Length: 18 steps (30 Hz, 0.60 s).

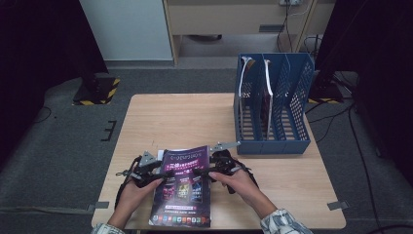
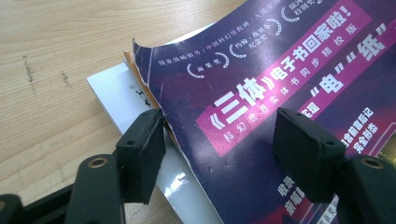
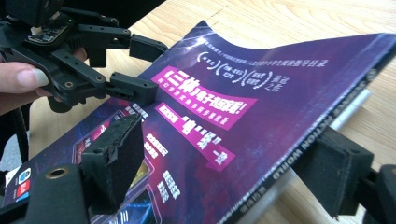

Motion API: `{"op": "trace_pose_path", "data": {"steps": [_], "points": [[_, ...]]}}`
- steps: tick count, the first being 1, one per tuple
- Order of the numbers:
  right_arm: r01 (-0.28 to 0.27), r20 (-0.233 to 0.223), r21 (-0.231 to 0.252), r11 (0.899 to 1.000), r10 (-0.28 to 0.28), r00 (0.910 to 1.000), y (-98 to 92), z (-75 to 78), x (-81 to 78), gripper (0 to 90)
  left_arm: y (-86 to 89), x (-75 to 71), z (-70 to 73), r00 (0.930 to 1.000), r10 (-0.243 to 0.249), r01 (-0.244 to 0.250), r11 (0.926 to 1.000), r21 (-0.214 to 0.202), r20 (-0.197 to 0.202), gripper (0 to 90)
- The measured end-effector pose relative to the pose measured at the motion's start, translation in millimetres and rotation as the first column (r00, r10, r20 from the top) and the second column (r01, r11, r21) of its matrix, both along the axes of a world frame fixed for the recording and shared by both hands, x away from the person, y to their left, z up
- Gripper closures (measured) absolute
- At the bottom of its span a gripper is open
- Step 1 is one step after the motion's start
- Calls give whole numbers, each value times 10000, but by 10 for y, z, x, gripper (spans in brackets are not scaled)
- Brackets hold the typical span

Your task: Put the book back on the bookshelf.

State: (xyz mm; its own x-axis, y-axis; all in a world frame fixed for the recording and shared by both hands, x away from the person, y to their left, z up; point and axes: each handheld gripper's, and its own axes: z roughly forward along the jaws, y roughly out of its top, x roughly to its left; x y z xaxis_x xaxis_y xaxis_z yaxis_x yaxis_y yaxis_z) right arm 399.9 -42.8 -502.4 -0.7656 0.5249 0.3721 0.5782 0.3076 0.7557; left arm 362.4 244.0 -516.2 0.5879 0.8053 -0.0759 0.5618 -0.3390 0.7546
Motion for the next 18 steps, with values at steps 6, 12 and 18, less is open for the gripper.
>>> {"op": "trace_pose_path", "data": {"steps": [6, 12, 18], "points": [[-20, -111, -100, 9999, 19, 9999, 84, -6, 15, 213, 0, -7, -2, 10000, 46, -46, 10000, -6, 20, 337], [-2, -213, -249, 9997, -4, 9998, 84, -32, 28, 212, -1, -8, -3, 10000, 55, -55, 10000, -11, 27, 336], [-178, -277, -257, 9995, 171, 9995, 116, -58, 19, 235, -9, -9, -4, 10000, 42, -42, 10000, 8, 27, 322]]}}
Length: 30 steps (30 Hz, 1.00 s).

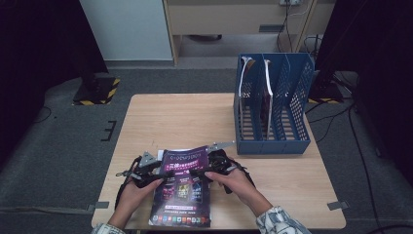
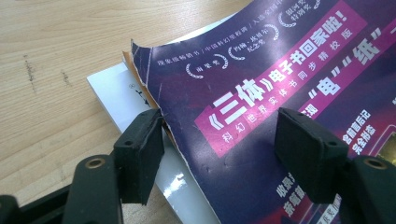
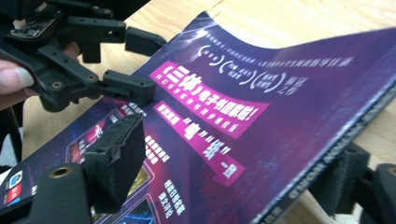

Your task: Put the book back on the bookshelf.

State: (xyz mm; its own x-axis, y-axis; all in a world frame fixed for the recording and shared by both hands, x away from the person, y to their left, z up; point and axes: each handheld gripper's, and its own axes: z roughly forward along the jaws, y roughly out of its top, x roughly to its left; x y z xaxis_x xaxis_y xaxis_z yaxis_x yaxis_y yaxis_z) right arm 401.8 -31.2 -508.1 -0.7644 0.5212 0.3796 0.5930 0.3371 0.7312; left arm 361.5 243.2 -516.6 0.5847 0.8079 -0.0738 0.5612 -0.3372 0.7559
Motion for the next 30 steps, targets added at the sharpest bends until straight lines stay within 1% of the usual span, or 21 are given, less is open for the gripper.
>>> {"op": "trace_pose_path", "data": {"steps": [1, 3, 10, 13, 14, 15, 16, 18, 19, 22, 23, 24, 25, 27, 28, 29, 30], "points": [[-91, 69, -57, 9999, 91, 9999, 20, -12, -17, 228, -2, -1, 0, 10000, 18, -18, 10000, -20, -21, 322], [-57, 211, -207, 9998, 61, 9998, 53, -27, -42, 228, -3, -1, 0, 10000, 14, -14, 10000, -16, -24, 321], [-45, 213, -254, 9997, 51, 9998, 69, -33, -49, 257, -10, 4, 2, 10000, -69, 69, 10000, 30, -41, 297], [-60, 273, -388, 9992, 71, 9996, 74, -42, -51, 281, -11, 5, 5, 10000, -78, 79, 10000, 43, -55, 297], [-78, 298, -504, 9987, 93, 9995, 83, -51, -60, 298, -13, 6, 8, 9999, -90, 91, 9999, 72, -58, 297], [-78, 298, -504, 9987, 93, 9995, 83, -51, -60, 298, -13, 6, 8, 9999, -90, 91, 9999, 72, -58, 297], [-18, 393, -567, 9984, 41, 9992, 78, -50, -61, 335, -15, 7, 9, 9999, -93, 93, 9999, 82, -65, 297], [6, 345, -540, 9985, 13, 9994, 74, -49, -55, 348, -16, 9, 12, 9999, -106, 106, 9999, 100, -77, 297], [7, 266, -593, 9982, 9, 9996, 65, -46, -55, 369, -19, 9, 13, 9999, -105, 105, 9999, 92, -106, 297], [11, 236, -588, 9983, 3, 9997, 56, -46, -46, 404, -19, 12, 16, 9998, -115, 116, 9999, 106, -132, 298], [11, 236, -588, 9983, 3, 9997, 56, -46, -46, 404, -19, 12, 16, 9998, -115, 116, 9999, 106, -132, 299], [63, 112, -583, 9983, -57, 9999, 54, -47, -45, 408, -17, 18, 18, 9998, -121, 123, 9999, 116, -133, 301], [25, 165, -615, 9981, -15, 9999, 54, -53, -40, 404, -14, 20, 19, 9998, -116, 118, 9999, 112, -138, 306], [68, 58, -666, 9978, -64, 10000, 65, -57, -47, 372, -11, 22, 20, 9998, -114, 115, 9999, 106, -141, 314], [35, 79, -696, 9976, -29, 10000, 72, -64, -50, 361, -11, 22, 20, 9998, -113, 114, 9999, 106, -146, 315], [29, 131, -716, 9974, -20, 9999, 79, -70, -49, 360, -11, 22, 20, 9998, -109, 111, 9999, 104, -145, 315], [35, 78, -723, 9974, -29, 10000, 79, -67, -49, 365, -12, 23, 20, 9998, -110, 111, 9999, 108, -141, 315]]}}
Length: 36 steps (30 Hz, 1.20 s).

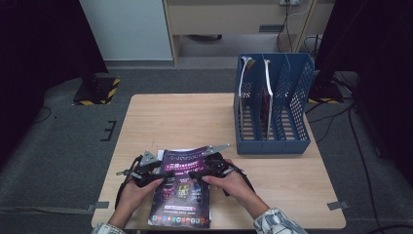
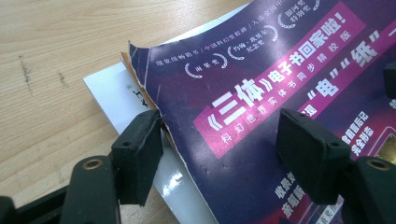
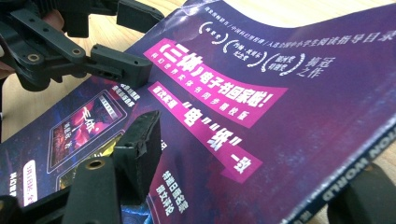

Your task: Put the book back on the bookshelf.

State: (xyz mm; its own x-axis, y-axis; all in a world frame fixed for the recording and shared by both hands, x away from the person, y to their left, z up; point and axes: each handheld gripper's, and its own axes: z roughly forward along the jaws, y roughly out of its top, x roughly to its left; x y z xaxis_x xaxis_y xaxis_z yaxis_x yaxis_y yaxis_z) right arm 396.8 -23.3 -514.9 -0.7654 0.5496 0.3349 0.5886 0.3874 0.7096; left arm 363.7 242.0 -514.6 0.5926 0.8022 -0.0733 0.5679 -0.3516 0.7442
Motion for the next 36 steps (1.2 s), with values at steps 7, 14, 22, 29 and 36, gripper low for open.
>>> {"op": "trace_pose_path", "data": {"steps": [7, 14, 22, 29, 36], "points": [[84, -90, 343, 9994, -81, 9999, -36, 34, 20, 497, 0, 3, 2, 10000, 6, -6, 10000, 4, 14, 326], [163, 273, 462, 9988, -175, 9995, -66, 86, 18, 657, -2, 8, 4, 10000, 35, -35, 10000, -35, 24, 349], [210, 89, 393, 9990, -214, 9997, -50, 92, 27, 629, -2, 10, 5, 10000, 41, -41, 10000, -21, 19, 353], [215, 21, 298, 9993, -216, 9998, -45, 83, 43, 651, -5, 11, 6, 10000, 36, -36, 10000, -9, 60, 354], [132, 605, 603, 9981, -168, 9980, -31, 205, 36, 719, 17, 24, 16, 9999, 128, -127, 9998, -177, 61, 359]]}}
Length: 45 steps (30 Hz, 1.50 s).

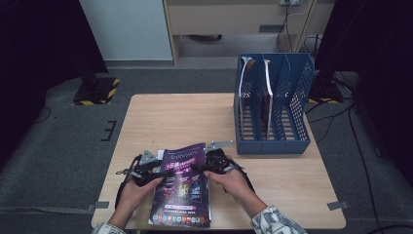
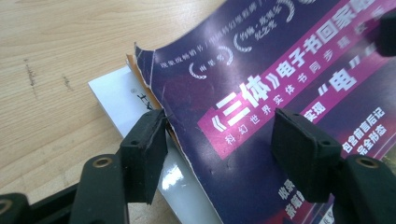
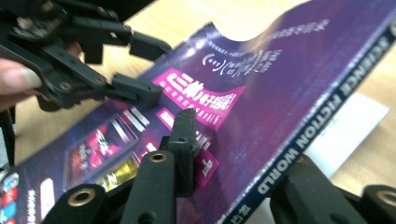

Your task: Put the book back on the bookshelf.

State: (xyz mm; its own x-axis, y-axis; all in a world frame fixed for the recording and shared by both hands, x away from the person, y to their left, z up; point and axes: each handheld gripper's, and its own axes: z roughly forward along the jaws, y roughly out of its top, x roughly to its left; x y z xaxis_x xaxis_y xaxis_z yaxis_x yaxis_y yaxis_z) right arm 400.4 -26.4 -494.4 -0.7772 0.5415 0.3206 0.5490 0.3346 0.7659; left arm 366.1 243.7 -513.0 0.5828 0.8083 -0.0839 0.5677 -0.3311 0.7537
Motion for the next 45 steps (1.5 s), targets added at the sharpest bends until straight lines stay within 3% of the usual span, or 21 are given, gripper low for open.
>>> {"op": "trace_pose_path", "data": {"steps": [2, 6, 14, 24, 26, 45], "points": [[29, 34, 62, 10000, -29, 10000, 2, 25, 1, 730, 15, 3, 14, 10000, 53, -52, 9999, -135, 75, 359], [-71, 707, 112, 9999, 63, 9975, 33, 193, 12, 753, 39, -5, 31, 9999, 110, -104, 9989, -459, 130, 346], [-137, 1344, -93, 9999, 148, 9908, 65, 345, 53, 762, 56, -7, 34, 10000, 64, -61, 9983, -575, 36, 299], [71, 2217, -175, 9998, -30, 9751, 120, 550, 121, 781, 53, -15, 30, 10000, -23, 22, 9979, -651, -25, 299], [82, 2502, -157, 9998, -40, 9682, 137, 608, 130, 790, 55, -15, 25, 10000, -48, 44, 9977, -681, -60, 299], [120, 2753, 284, 9995, -193, 9612, 193, 779, 179, 839, 20, -6, -16, 9988, -370, 346, 9966, -749, -306, 237]]}}
